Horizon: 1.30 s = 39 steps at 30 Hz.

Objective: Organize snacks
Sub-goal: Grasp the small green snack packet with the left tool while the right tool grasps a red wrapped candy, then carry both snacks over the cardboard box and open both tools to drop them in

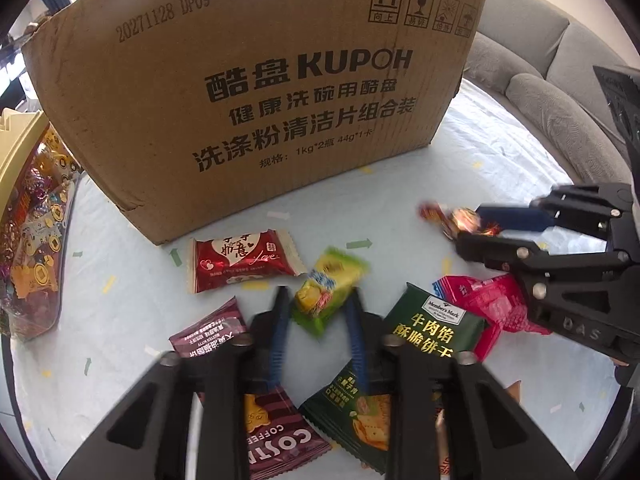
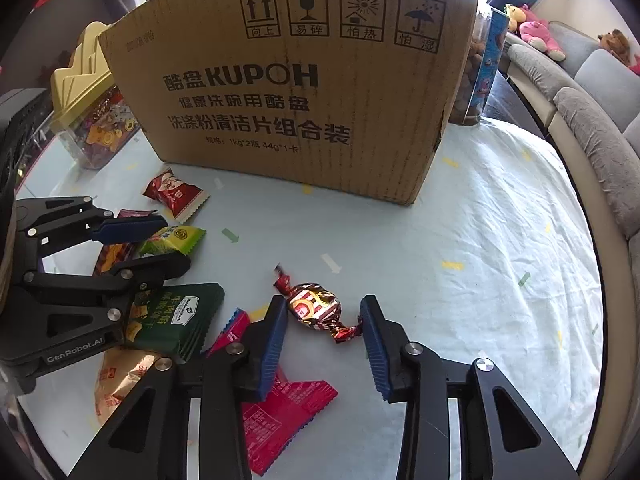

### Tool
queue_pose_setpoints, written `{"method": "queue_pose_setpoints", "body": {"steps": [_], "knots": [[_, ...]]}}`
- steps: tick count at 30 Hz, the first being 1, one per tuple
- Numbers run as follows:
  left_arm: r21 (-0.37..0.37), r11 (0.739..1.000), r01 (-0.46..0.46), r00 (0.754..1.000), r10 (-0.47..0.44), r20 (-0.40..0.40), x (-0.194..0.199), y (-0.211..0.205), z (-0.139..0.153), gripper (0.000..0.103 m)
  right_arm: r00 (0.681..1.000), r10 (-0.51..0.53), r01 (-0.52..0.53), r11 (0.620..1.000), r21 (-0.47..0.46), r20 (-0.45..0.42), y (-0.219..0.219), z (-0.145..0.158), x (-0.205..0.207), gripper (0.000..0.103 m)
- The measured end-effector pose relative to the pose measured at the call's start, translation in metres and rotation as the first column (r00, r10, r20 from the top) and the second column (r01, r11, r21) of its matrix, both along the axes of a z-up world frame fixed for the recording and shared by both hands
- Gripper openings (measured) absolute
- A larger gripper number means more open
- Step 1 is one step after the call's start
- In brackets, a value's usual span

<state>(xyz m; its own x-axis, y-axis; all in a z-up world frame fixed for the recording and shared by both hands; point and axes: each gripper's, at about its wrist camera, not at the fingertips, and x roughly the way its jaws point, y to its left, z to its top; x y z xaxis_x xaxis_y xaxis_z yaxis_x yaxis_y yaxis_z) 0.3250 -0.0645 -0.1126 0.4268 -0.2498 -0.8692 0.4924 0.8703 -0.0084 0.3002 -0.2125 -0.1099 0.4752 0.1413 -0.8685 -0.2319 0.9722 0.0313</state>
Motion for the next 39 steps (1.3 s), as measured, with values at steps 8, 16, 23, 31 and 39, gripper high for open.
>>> {"method": "queue_pose_setpoints", "body": {"steps": [8, 16, 23, 31, 39], "knots": [[-0.037, 0.999, -0.021, 1.0, 0.021, 0.003, -0.01, 0.001, 0.005, 0.017, 1.0, 0.009, -0.009, 1.0, 0.027, 0.016, 0.002, 0.005, -0.004, 0.011], [-0.095, 0.994, -0.063, 0.997, 0.068, 0.044, -0.023, 0.006, 0.021, 0.017, 0.998, -0.003, 0.0, 0.999, 0.05, 0.061, 0.003, 0.019, -0.009, 0.007], [-0.135, 0.987, -0.085, 0.993, 0.095, 0.07, -0.027, 0.013, 0.038, 0.017, 0.995, -0.011, 0.004, 0.998, 0.066, 0.096, 0.003, 0.032, -0.015, 0.005], [-0.178, 0.979, -0.099, 0.988, 0.118, 0.104, -0.032, 0.015, 0.06, 0.017, 0.987, -0.012, 0.0, 0.997, 0.079, 0.158, 0.004, 0.054, -0.021, 0.005], [-0.225, 0.969, -0.102, 0.979, 0.138, 0.152, -0.033, 0.018, 0.091, 0.017, 0.974, -0.014, -0.009, 0.995, 0.101, 0.227, 0.005, 0.086, -0.025, 0.005]]}}
